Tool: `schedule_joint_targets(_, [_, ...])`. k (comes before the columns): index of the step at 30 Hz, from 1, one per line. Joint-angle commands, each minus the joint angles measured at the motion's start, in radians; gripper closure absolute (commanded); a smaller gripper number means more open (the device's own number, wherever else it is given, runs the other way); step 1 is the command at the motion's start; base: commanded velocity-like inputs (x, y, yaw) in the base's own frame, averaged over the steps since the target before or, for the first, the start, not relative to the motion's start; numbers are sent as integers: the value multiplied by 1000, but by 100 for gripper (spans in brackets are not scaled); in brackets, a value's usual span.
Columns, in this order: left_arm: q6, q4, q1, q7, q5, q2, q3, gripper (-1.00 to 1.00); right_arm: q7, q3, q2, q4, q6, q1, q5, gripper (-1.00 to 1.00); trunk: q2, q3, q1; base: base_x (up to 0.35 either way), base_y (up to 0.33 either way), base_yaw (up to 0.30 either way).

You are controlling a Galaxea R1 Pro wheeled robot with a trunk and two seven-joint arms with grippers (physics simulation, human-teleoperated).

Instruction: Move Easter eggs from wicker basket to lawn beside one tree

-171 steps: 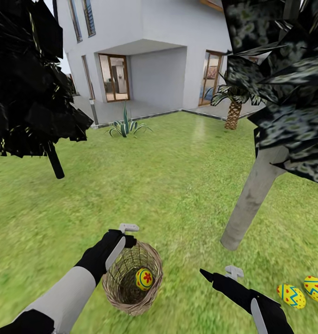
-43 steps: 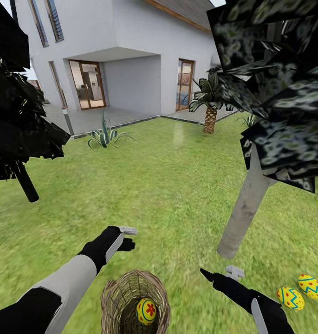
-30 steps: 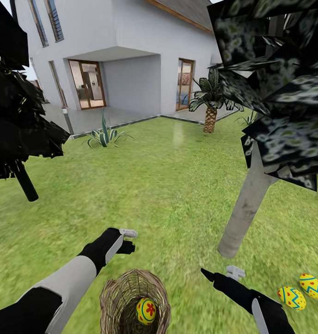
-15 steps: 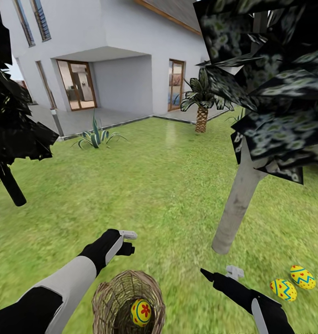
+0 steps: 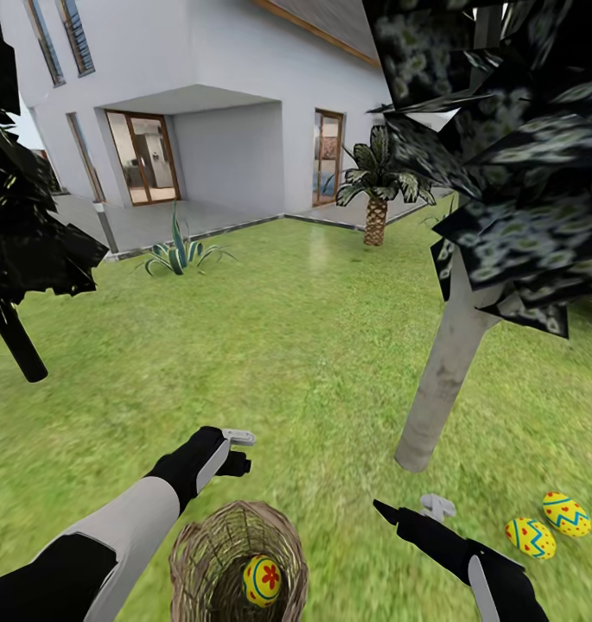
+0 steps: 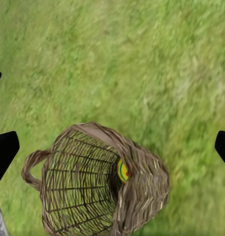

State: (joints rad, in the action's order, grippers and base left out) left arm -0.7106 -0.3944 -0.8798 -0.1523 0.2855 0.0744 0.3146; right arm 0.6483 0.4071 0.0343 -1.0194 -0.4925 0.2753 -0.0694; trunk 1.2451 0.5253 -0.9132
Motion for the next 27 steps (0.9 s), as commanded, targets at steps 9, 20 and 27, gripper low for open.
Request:
schedule_joint_targets(9, [-5,-1,-1,-7,11,-1,9,-100,2,5,1,-1,-9,1,-7,-100,64,29,-35,0,0,0])
schedule_joint_targets(20, [-5,0,-1,-7,11,-1,11,-100,2,7,1,-1,-9,1,-7,-100,141,64,-77,0,0,0])
schedule_joint_targets(27, [-5,0,0,-7,11,-1,16,-100,3,7,1,-1,-9,1,-7,-100,190,86,-104,0,0,0])
